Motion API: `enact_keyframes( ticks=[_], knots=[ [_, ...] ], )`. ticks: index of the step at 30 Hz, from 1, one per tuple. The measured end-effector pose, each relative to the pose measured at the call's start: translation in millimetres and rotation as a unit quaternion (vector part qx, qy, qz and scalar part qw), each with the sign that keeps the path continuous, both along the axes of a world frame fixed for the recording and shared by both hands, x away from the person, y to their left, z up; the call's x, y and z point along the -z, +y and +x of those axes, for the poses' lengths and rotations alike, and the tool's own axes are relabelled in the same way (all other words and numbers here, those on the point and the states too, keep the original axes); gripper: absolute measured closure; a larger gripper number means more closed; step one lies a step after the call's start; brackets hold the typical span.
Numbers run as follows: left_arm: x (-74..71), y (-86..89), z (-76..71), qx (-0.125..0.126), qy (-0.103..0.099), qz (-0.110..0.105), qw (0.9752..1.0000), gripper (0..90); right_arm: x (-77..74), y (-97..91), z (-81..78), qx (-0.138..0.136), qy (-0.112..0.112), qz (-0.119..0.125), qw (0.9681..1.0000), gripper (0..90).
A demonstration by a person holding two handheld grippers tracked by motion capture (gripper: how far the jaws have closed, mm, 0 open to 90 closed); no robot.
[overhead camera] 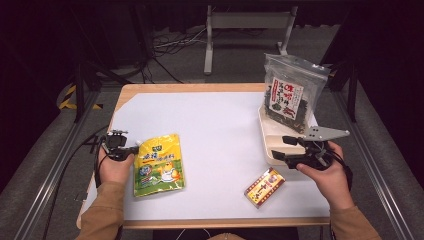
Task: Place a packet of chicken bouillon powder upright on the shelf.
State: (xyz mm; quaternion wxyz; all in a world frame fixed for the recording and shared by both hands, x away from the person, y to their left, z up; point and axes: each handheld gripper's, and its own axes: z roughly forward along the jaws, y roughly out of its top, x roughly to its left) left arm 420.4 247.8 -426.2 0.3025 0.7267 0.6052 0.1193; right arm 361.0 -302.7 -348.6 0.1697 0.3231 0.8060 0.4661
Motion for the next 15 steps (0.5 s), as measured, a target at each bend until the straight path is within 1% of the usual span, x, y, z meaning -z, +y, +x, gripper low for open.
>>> enact_keyframes(
  ticks=[2,3,4,5,6,7,8,9,10,11,12,14,15],
  knots=[
    [-3.4,0.5,-2.4,0.002,-0.01,-0.007,0.9999,90.0,0.3,1.4,0.1,-0.002,0.0,0.0,1.0,31.5],
    [-6.4,1.3,-4.3,0.008,-0.024,-0.014,0.9996,90.0,0.6,4.4,0.5,-0.005,0.002,0.001,1.0,31.8],
    [-8.1,1.8,-5.3,0.012,-0.028,-0.015,0.9994,90.0,0.8,6.4,1.0,-0.007,0.004,0.001,1.0,31.9],
    [-8.1,1.8,-5.3,0.012,-0.028,-0.015,0.9994,90.0,0.9,8.3,1.4,-0.009,0.005,0.003,0.9999,32.2],
    [-13.0,2.2,-8.7,0.016,-0.043,-0.026,0.9986,90.0,1.1,11.9,2.3,-0.014,0.007,0.005,0.9999,32.4],
    [-15.3,2.6,-10.2,0.021,-0.049,-0.029,0.9981,90.0,1.2,15.6,3.0,-0.019,0.009,0.007,0.9998,32.6],
    [-15.3,2.6,-10.2,0.021,-0.049,-0.029,0.9981,90.0,1.2,15.6,3.0,-0.019,0.009,0.007,0.9998,32.6],
    [-18.7,2.9,-12.3,0.024,-0.057,-0.026,0.9978,90.0,1.6,20.0,3.8,-0.025,0.011,0.008,0.9996,32.8],
    [-20.7,2.0,-14.0,0.025,-0.063,-0.032,0.9972,90.0,2.5,26.2,5.3,-0.033,0.012,0.007,0.9993,33.2],
    [-22.5,2.0,-15.3,0.027,-0.069,-0.031,0.9968,90.0,3.0,31.5,6.5,-0.041,0.014,0.006,0.9991,33.4],
    [-27.8,1.2,-19.6,0.034,-0.084,-0.035,0.9953,90.0,3.9,41.4,8.5,-0.053,0.018,0.006,0.9984,34.0],
    [-33.8,-0.1,-23.7,0.042,-0.099,-0.038,0.9934,90.0,4.2,51.2,10.7,-0.064,0.02,0.003,0.9977,34.3],
    [-33.8,-0.1,-23.7,0.042,-0.099,-0.038,0.9934,90.0,3.9,58.2,12.4,-0.072,0.022,0.002,0.9971,34.5]
  ],
)
